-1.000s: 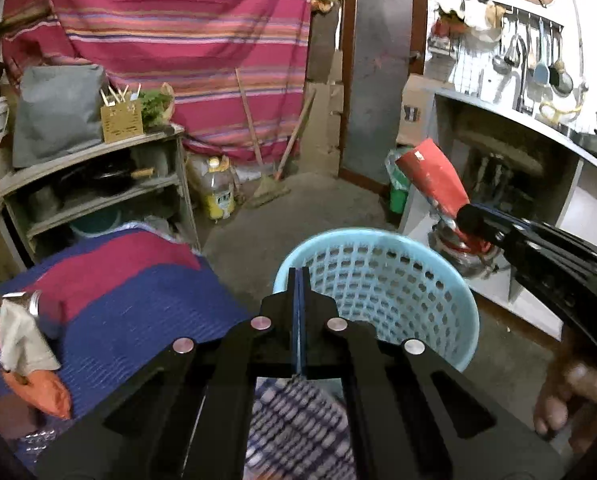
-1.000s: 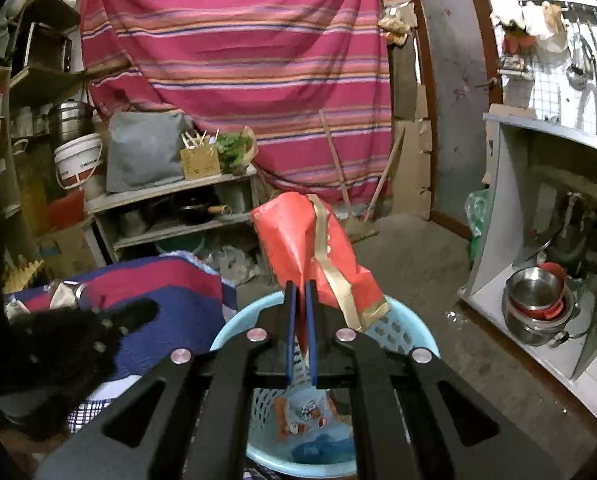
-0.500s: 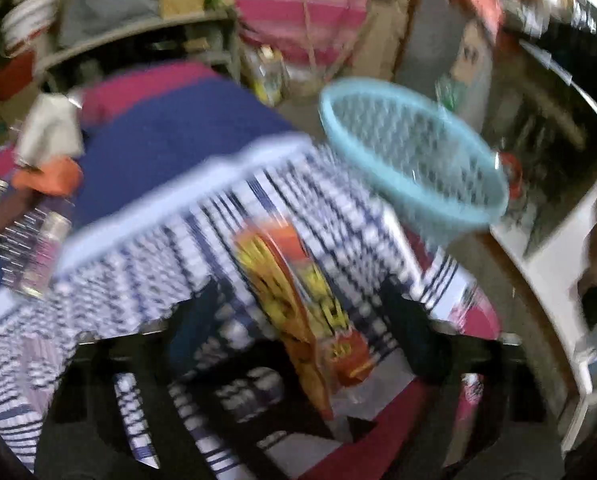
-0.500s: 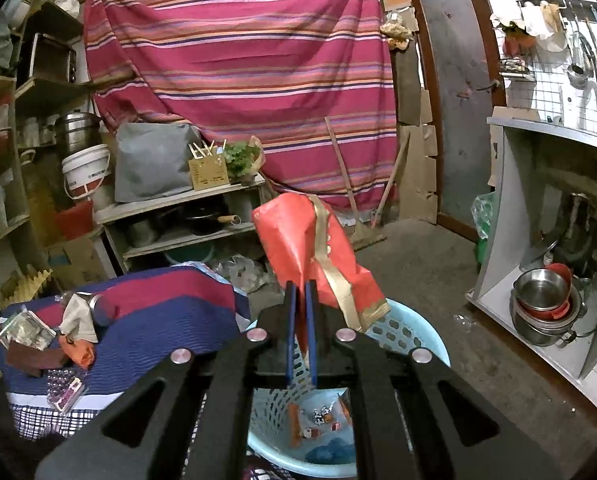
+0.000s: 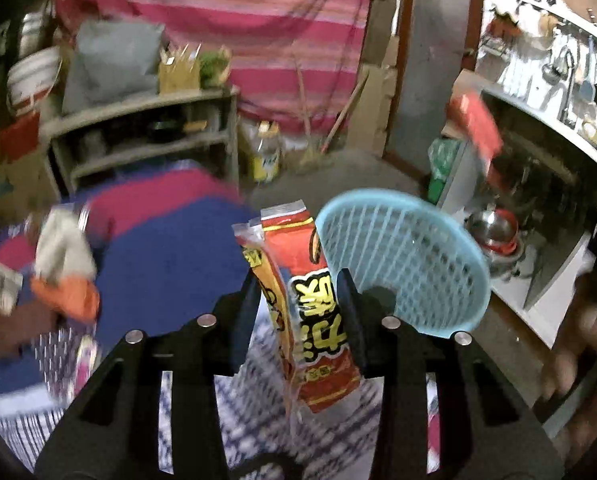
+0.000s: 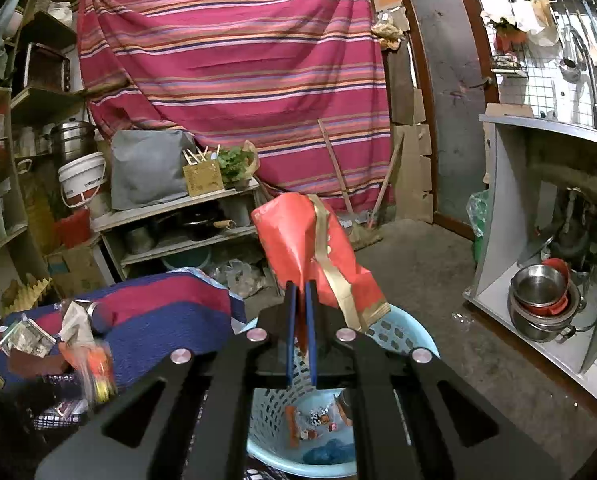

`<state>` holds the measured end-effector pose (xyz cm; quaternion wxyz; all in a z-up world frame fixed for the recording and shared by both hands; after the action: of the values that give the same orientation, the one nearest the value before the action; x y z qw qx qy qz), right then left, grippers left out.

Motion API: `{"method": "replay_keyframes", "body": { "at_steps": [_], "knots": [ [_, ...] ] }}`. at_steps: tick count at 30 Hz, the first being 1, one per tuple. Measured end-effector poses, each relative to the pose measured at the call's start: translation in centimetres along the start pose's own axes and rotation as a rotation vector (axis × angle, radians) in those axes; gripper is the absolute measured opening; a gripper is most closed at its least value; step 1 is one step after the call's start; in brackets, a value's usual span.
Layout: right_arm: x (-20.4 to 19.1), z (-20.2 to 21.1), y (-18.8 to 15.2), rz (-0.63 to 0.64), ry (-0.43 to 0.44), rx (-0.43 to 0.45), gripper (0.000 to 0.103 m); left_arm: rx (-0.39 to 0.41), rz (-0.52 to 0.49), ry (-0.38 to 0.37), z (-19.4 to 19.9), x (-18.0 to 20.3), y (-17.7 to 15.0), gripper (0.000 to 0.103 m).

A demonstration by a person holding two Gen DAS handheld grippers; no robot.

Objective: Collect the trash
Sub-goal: 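Carry both items over the blue basket and release them, then move both tools back over the blanket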

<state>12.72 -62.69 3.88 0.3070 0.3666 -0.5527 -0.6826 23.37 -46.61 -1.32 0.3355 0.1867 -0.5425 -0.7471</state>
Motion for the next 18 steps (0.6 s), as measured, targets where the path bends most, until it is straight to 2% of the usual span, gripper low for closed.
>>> {"method": "replay_keyframes", "body": {
  "at_steps": [5,9,10,11,12,14,15,17,18],
  "knots": [
    [0.0,-0.7,-0.8,-0.009,-0.003,-0.027,0.005,0.013,-0.023,-0.059,-3.7,3.8,2.5,0.036],
    [0.6,-1.2,-1.1,-0.006,-0.023,-0.044,0.006,-0.012,0.004,-0.103,-6.7,5.7,1.8,0.035],
    [0.5,-1.4,-1.1,-0.012,-0.012,-0.052,0.008,-0.022,0.002,-0.111,-7.4,6.2,1.6,0.036],
    [0.3,-1.5,-1.3,-0.005,-0.004,-0.059,0.008,-0.027,0.003,-0.125,-8.1,6.6,1.3,0.048],
    [0.2,-1.7,-1.5,0.009,-0.017,-0.063,0.009,-0.034,0.008,-0.13,-8.6,6.8,1.1,0.056],
    [0.3,-2.1,-1.8,0.003,-0.027,-0.074,0.012,-0.044,0.027,-0.145,-9.4,7.0,1.2,0.057],
    [0.5,-2.4,-2.1,-0.01,-0.033,-0.085,0.016,-0.046,0.031,-0.142,-9.7,6.8,1.3,0.057],
    [1.2,-2.2,-2.1,-0.025,-0.065,-0.073,0.053,-0.032,0.041,-0.123,-9.4,5.8,1.8,0.057],
    [1.4,-2.1,-2.0,-0.043,-0.068,-0.064,0.057,-0.021,0.046,-0.117,-9.0,5.1,2.1,0.058]
  ]
}}
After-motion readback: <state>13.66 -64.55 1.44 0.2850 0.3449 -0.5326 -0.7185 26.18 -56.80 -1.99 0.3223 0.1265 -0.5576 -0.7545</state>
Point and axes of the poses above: each gripper's, at about its wrist camera, not at the fingertips, and z roughly against the way its jaws point, x to its right, y to its top, the point moved 7 cm from there along -z, roughly the way its jaws point, and after that the axes turned 15 degrees about x, right-handed, at the moved point
